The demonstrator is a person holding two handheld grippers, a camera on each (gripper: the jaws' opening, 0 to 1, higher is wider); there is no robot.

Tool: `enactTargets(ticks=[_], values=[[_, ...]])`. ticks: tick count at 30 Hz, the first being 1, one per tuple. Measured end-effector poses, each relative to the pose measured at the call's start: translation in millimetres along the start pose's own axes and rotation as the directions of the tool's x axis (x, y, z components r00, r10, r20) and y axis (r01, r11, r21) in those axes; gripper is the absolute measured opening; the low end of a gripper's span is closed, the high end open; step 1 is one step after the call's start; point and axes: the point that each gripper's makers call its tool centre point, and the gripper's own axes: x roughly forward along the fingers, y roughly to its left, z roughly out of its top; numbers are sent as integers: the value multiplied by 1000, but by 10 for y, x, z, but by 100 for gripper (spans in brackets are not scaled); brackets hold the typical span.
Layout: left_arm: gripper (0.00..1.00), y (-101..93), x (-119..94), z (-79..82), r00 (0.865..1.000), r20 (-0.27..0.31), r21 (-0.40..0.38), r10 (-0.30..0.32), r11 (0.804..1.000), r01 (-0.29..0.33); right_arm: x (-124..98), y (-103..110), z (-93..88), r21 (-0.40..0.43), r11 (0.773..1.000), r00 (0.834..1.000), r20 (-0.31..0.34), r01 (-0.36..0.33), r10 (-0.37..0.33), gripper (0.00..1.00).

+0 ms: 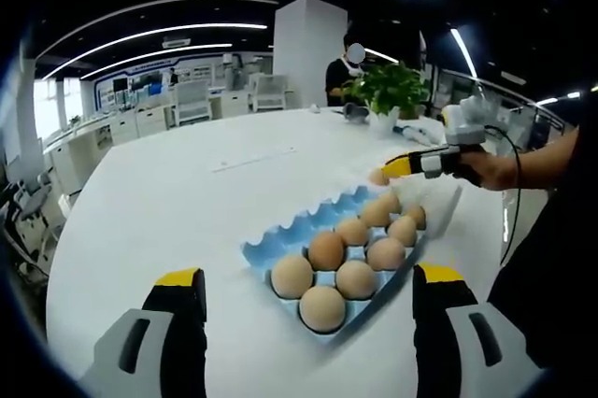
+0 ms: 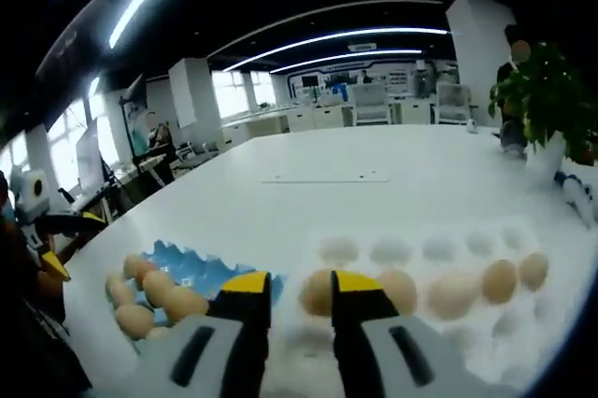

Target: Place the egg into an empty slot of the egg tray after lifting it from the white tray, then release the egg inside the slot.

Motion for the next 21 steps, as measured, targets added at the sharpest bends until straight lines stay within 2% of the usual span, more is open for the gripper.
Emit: enactTargets(ticks=[4, 7, 9, 12, 14, 15, 17, 18, 21], values=[[92, 5, -7, -17, 1000, -6, 1, 1, 1000, -1, 75, -81, -32, -22, 999, 999, -14, 33, -34, 25], [92, 21, -16, -26, 1000, -7, -5, 8, 1000, -8, 137, -110, -42, -100, 994, 998, -31, 47, -51, 25], [92, 30, -21, -28, 1000, -7, -7, 11, 1000, -11, 177, -127, -59, -119, 992, 997, -42, 52, -58, 25], [92, 37, -25, -22, 1000, -6, -7, 15, 1000, -15, 217, -129, -108, -137, 990, 996, -65, 43, -52, 25], [92, 44, -27, -21, 1000, -7, -8, 17, 1000, -17, 242, -86, -167, -157, 988, 995, -91, 12, -27, 25], [92, 50, -28, -25, 1000, -8, -10, 19, 1000, -20, 252, -101, -146, -211, 977, 997, -76, 17, -34, 25], [91, 54, -30, -31, 1000, -10, -11, 21, 1000, -21, 254, -98, -168, -258, 966, 994, -98, 15, -42, 24], [91, 54, -30, -34, 1000, -10, -13, 21, 1000, -21, 261, -88, -177, -314, 949, 993, -110, -4, -33, 24], [90, 50, -29, -26, 1000, -6, -30, 15, 999, -15, 259, -84, -180, -310, 951, 993, -111, -9, -27, 24]])
